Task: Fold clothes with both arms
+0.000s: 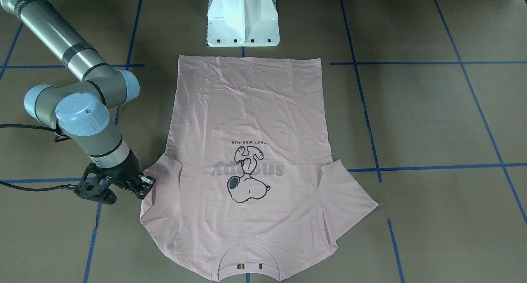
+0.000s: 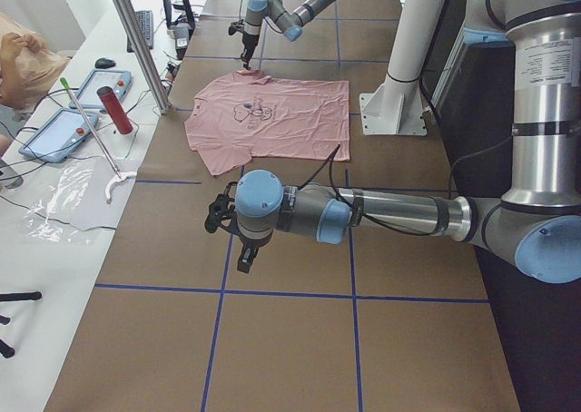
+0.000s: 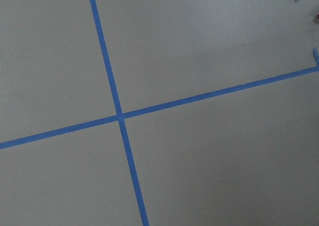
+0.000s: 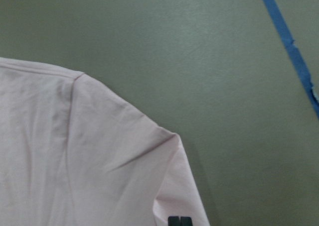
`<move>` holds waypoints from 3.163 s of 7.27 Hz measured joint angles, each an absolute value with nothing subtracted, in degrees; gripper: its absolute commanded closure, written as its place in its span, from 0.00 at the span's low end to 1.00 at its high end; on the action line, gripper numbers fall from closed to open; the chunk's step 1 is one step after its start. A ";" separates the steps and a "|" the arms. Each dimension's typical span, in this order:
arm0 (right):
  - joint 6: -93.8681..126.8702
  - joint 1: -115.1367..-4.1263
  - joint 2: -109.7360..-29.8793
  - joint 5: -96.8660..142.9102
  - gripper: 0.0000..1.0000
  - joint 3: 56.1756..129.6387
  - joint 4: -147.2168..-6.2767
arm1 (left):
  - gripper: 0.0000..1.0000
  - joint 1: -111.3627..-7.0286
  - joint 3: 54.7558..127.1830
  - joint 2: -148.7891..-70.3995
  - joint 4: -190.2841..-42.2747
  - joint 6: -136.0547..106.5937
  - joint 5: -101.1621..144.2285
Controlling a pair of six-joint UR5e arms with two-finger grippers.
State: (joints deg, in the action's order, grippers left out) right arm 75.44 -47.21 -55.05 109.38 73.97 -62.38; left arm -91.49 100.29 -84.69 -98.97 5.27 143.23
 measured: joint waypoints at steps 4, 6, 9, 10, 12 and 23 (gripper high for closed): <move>78.54 -45.27 -43.52 104.02 1.00 65.90 -68.67 | 0.00 -91.57 101.58 -84.18 -98.91 5.27 143.24; 79.63 -44.11 -40.05 99.74 0.00 61.86 -68.69 | 0.00 -91.58 102.52 -83.48 -98.88 5.26 143.24; 79.51 -41.25 -39.26 94.49 0.00 62.20 -68.43 | 0.00 -91.48 100.76 -83.94 -99.84 4.93 150.41; 79.35 -41.14 -39.67 95.51 0.00 64.74 -68.44 | 0.00 -91.41 96.79 -85.85 -102.68 4.13 156.60; 79.14 -42.69 -43.25 102.38 0.00 72.87 -68.73 | 0.00 -87.91 92.52 -90.53 -109.07 -4.48 161.47; 65.56 -61.21 -66.91 128.48 0.00 90.07 -63.34 | 0.18 -58.52 67.98 -122.59 -128.46 -47.52 123.45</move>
